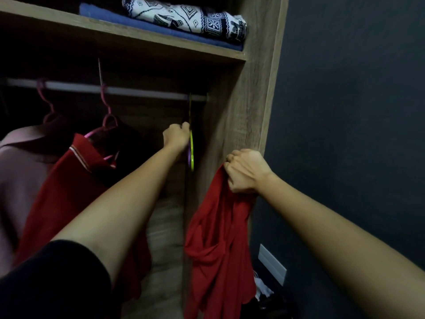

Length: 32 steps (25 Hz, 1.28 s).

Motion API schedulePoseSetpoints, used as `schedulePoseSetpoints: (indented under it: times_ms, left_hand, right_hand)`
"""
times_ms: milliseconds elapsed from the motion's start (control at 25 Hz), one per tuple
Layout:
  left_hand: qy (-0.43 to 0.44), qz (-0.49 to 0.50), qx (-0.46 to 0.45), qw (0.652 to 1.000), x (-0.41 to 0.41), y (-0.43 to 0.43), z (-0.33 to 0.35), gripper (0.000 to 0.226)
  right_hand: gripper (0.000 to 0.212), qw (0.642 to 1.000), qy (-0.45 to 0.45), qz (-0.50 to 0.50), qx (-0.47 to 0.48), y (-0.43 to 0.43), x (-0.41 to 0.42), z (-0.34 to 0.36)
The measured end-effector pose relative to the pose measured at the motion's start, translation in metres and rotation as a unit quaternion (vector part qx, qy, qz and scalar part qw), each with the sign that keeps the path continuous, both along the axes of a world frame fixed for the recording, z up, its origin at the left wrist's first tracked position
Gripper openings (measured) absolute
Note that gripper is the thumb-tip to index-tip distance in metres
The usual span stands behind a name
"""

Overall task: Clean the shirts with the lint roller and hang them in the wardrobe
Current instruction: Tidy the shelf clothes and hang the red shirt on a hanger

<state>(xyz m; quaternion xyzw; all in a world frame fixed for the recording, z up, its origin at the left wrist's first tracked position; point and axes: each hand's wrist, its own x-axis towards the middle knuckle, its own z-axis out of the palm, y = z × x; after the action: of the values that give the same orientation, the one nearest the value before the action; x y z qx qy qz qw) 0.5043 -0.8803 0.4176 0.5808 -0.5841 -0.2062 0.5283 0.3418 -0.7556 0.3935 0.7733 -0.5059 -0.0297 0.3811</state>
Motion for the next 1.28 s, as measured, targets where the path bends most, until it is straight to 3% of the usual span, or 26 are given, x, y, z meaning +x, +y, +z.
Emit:
schedulePoseSetpoints:
  times_ms: [200, 360, 520, 640, 760, 1000, 1200, 1280]
  left_hand:
    - [0.004, 0.016, 0.016, 1.0, -0.009, -0.008, 0.004, 0.043]
    - [0.038, -0.043, 0.054, 0.997, -0.016, -0.019, 0.005, 0.07]
    - [0.129, -0.119, 0.069, 0.982, -0.035, -0.021, 0.004, 0.031]
    - [0.14, -0.125, 0.066, 0.98, -0.044, -0.025, 0.004, 0.038]
    - [0.111, -0.12, 0.064, 0.985, -0.047, -0.032, 0.002, 0.031]
    - [0.133, -0.097, 0.055, 0.985, -0.049, -0.032, 0.002, 0.014]
    - [0.14, -0.091, 0.036, 0.985, -0.029, -0.04, 0.005, 0.032]
    - [0.157, -0.102, 0.031, 0.982, -0.021, -0.039, 0.005, 0.027]
  right_hand:
    - [0.033, 1.0, 0.002, 0.004, -0.024, -0.002, -0.001, -0.001]
    - [0.028, 1.0, -0.009, -0.017, -0.024, -0.006, 0.0, -0.004]
    - [0.03, 0.999, -0.018, -0.001, -0.028, -0.004, 0.0, -0.003]
    - [0.034, 0.999, -0.028, 0.012, -0.029, -0.006, 0.0, -0.003]
    - [0.045, 0.999, -0.037, 0.006, -0.017, -0.007, 0.001, -0.002]
    - [0.026, 1.0, -0.015, -0.005, -0.013, -0.011, -0.002, -0.008]
    - [0.035, 0.999, -0.024, 0.005, -0.03, -0.01, -0.002, -0.007]
    - [0.032, 1.0, -0.015, 0.011, -0.023, -0.007, -0.002, -0.007]
